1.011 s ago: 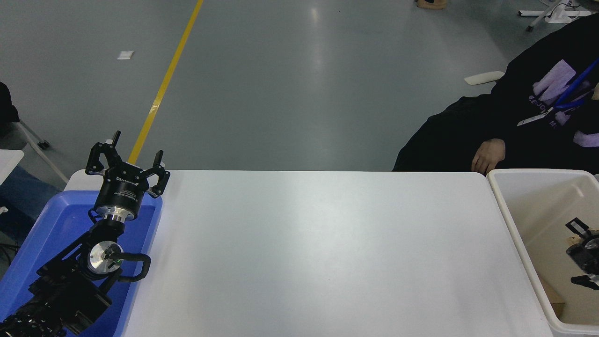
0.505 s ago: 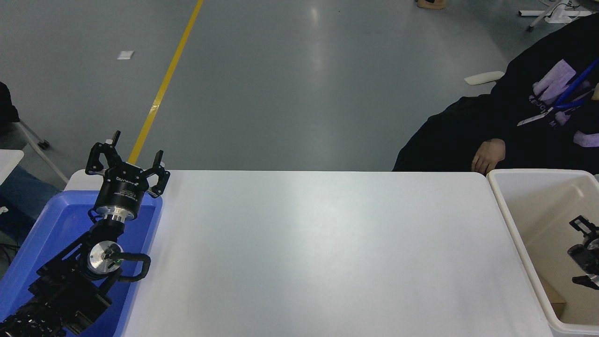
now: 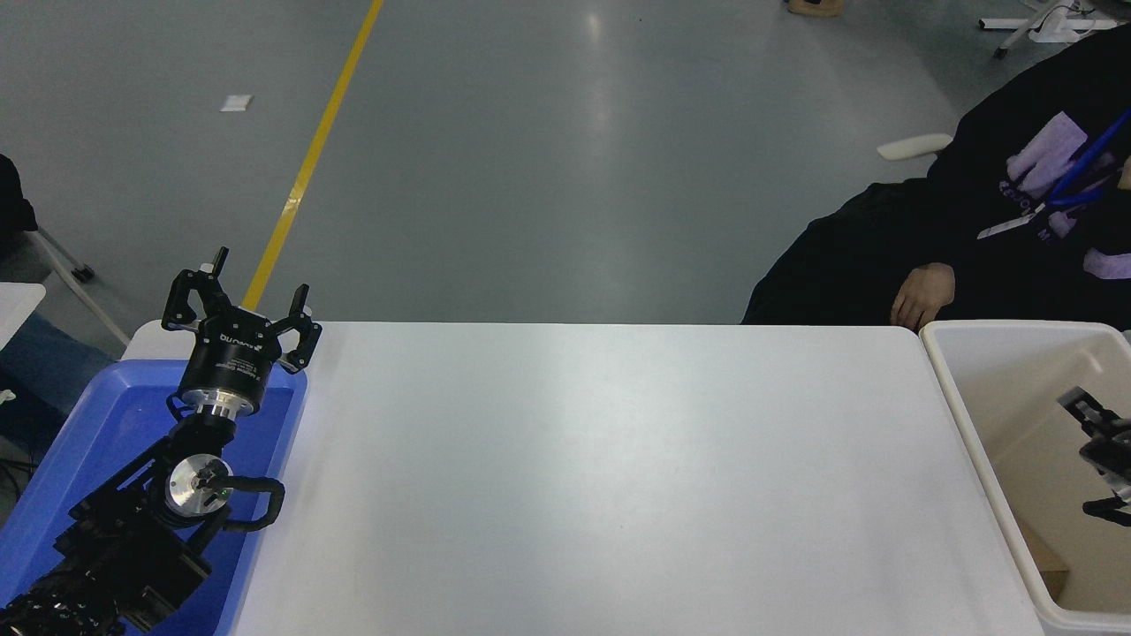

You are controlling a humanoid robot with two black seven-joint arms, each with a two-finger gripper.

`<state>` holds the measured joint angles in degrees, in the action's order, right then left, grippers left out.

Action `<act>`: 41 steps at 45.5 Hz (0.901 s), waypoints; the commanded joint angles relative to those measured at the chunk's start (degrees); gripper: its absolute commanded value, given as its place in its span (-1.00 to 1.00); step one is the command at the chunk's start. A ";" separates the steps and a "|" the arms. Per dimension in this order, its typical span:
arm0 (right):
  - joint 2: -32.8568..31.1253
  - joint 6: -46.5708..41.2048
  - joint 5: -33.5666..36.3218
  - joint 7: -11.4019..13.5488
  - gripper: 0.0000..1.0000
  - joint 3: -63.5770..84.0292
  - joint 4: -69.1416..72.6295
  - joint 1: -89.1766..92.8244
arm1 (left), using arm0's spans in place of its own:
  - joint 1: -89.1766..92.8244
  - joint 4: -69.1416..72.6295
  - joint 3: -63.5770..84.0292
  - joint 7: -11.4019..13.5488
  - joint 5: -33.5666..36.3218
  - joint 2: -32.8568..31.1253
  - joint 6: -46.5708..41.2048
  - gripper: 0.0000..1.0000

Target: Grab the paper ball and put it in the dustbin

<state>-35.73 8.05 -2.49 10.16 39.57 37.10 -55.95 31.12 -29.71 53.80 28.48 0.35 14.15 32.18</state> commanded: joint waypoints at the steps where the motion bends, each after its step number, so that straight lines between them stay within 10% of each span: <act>1: -5.23 -2.24 0.03 -0.05 1.00 19.91 26.16 -22.77 | 0.08 0.01 -0.09 -0.09 -0.09 0.00 0.08 0.96; 17: -2.25 -52.40 -0.32 -0.05 1.00 24.23 34.09 -53.37 | 0.08 0.01 -0.18 -0.09 0.00 0.00 0.08 0.96; 41: 16.13 -53.05 -0.50 0.30 1.00 26.61 38.92 -78.43 | 0.08 0.01 -0.09 -0.09 0.00 0.00 -0.01 0.96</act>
<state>-25.37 -42.48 -3.46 10.41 65.22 72.84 -123.57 31.17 -29.70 53.69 28.38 0.35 14.15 32.21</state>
